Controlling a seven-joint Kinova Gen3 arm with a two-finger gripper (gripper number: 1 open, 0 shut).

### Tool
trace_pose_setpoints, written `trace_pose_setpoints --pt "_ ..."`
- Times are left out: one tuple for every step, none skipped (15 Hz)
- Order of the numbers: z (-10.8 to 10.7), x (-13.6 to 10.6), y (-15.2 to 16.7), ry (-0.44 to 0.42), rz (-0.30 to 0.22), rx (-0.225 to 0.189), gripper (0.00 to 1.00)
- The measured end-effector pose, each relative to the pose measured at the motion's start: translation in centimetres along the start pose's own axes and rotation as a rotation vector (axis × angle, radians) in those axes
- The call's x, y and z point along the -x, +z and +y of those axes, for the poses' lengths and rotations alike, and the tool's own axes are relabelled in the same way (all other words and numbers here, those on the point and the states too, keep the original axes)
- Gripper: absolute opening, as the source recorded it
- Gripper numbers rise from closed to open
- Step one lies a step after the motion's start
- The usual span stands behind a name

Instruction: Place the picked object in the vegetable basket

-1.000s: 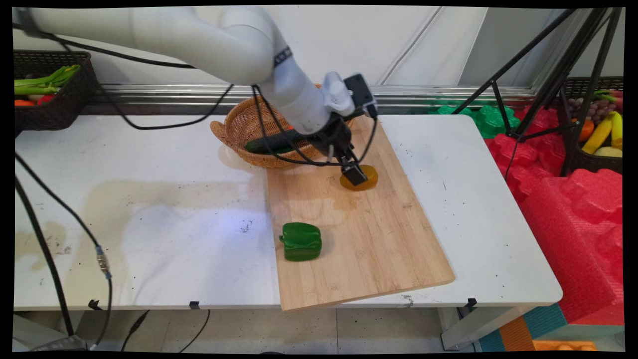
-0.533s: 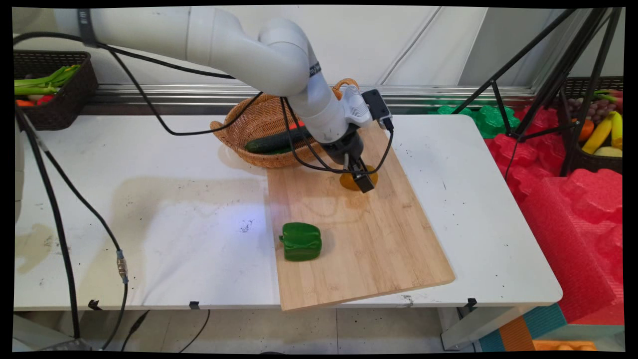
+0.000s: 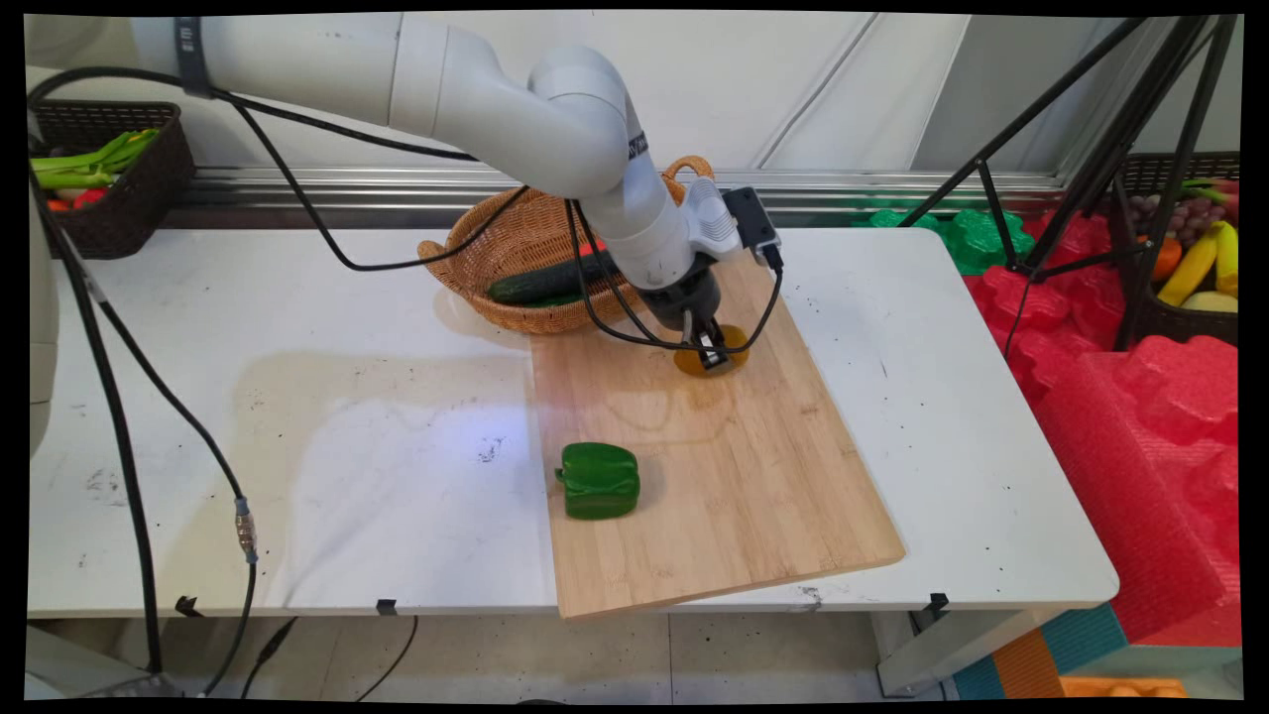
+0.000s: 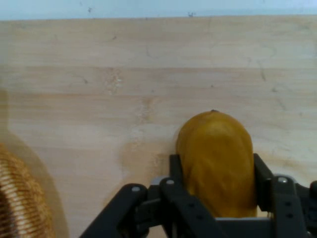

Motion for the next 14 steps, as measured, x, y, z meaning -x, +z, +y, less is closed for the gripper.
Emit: trace_pose_setpoints --pt "0.1 -0.1 -0.6 0.009 0.011 -0.005 0.0" --pt "0.1 -0.1 -1.4 0.017 0.026 -0.01 0.0" --pt "0.1 -0.2 -2.5 0.026 0.047 -0.018 0.0" --pt "0.0 -0.2 -3.9 0.033 0.071 -0.027 0.0" --pt "-0.1 -0.2 -5.2 0.038 0.093 -0.037 0.0" --pt "-0.3 -0.1 -6.2 0.04 0.108 -0.044 0.0" --pt "-0.5 0.1 -7.7 0.044 0.128 -0.055 0.0" --pt "-0.8 0.2 -8.7 0.046 0.142 -0.063 0.0" --pt "-1.2 0.5 -10.2 0.044 0.16 -0.075 0.0" --pt "-1.7 0.9 -11.8 0.037 0.179 -0.09 0.0" --pt "-2.3 1.4 -13.3 0.025 0.195 -0.107 0.0" --pt "-2.9 1.8 -14.4 0.012 0.206 -0.121 0.0" --pt "-3.3 2.2 -15.0 0.001 0.211 -0.132 0.0" --pt "-4.0 2.6 -15.8 -0.014 0.216 -0.148 0.0"
